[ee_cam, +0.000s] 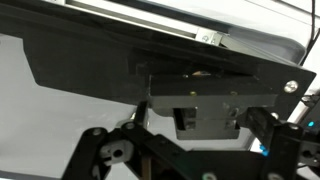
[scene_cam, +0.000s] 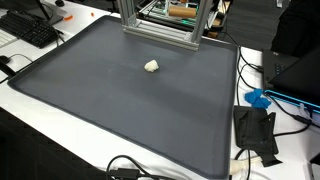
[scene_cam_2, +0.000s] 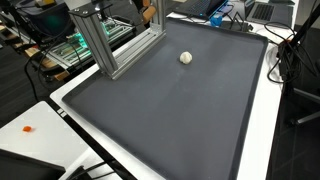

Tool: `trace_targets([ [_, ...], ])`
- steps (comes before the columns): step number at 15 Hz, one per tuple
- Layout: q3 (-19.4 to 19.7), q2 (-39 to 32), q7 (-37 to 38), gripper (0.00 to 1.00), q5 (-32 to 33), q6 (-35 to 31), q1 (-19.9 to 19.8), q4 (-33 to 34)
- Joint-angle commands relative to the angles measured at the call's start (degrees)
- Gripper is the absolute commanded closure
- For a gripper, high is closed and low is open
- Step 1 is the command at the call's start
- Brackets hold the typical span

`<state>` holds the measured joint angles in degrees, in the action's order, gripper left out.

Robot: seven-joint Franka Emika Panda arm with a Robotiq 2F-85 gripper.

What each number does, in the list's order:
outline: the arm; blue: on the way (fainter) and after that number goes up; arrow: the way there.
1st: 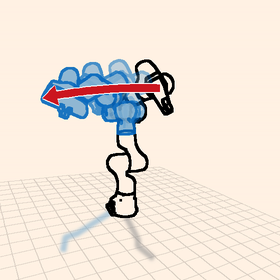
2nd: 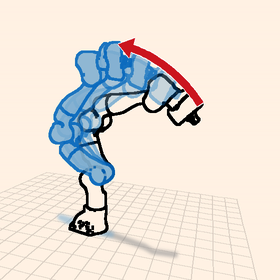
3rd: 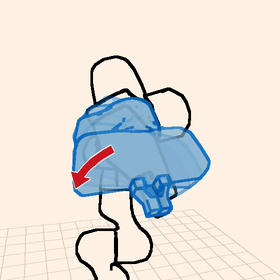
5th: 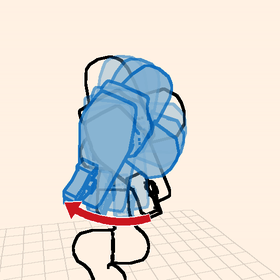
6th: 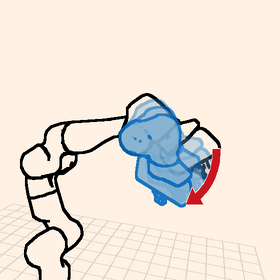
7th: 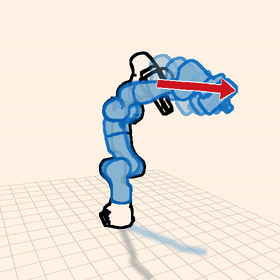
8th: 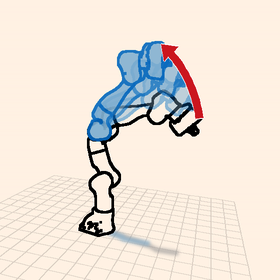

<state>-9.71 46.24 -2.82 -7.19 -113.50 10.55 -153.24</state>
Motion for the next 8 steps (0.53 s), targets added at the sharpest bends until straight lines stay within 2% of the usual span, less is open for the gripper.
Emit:
trace_targets([
  [1,-0.03,-0.1,-0.2,0.0,1.88,-1.14,0.6,-1.52],
  [8,0.06,-1.04,-0.32,0.0,3.22,-0.67,1.06,-1.54],
])
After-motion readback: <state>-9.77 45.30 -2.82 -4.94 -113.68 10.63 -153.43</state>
